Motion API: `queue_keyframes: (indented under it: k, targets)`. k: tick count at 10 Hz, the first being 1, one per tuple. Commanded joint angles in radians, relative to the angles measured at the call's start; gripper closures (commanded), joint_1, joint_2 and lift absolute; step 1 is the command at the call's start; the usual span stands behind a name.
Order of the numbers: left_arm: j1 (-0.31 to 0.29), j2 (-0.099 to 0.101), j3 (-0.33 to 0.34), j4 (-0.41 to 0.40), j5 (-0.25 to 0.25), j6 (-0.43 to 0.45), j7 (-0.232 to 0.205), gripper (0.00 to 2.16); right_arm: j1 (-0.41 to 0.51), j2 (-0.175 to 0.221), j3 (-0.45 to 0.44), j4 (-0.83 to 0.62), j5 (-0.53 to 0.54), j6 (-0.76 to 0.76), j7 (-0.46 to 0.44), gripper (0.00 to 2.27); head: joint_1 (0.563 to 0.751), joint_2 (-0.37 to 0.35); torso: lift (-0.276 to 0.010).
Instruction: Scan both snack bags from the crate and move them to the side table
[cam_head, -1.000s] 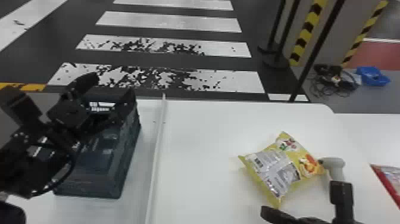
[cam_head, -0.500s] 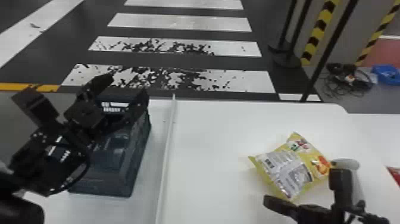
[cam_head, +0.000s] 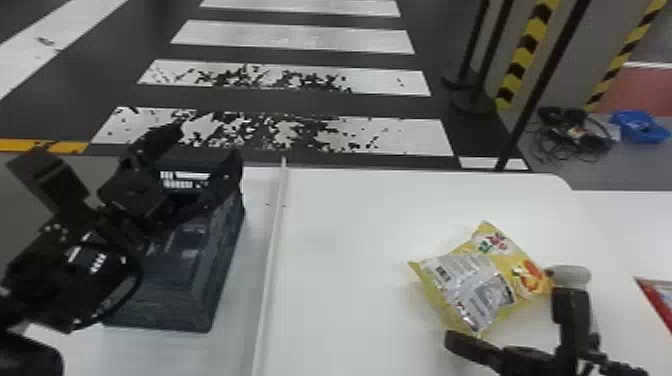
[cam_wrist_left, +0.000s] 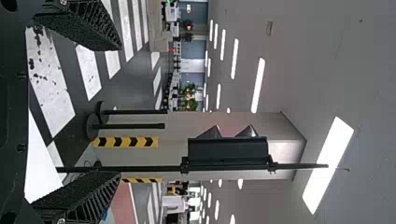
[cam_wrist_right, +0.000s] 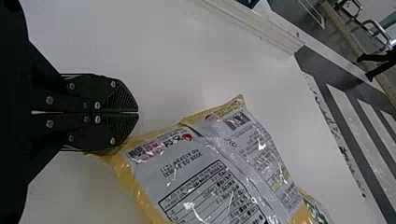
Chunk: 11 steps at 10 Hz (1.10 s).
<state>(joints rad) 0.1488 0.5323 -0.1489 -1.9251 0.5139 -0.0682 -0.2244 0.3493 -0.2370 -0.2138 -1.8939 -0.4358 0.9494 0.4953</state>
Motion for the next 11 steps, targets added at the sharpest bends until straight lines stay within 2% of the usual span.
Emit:
queue_keyframes:
  k: [1,7,11]
  targets:
    - [0.0,0.0,0.0,0.003,0.0,0.0,-0.001,0.03,0.016,-0.004,-0.024,-0.001,-0.009,-0.011,0.0,2.13,0.695,-0.064,-0.095]
    - [0.008,0.006,0.005,0.003,0.0,-0.006,-0.001,0.03,0.051,-0.013,-0.092,0.001,-0.014,-0.054,-0.001,2.13,0.695,-0.106,-0.095]
    - [0.008,-0.002,0.009,0.002,0.0,-0.012,-0.001,0.03,0.099,-0.015,-0.115,0.001,-0.028,-0.073,0.0,2.13,0.695,-0.136,-0.095]
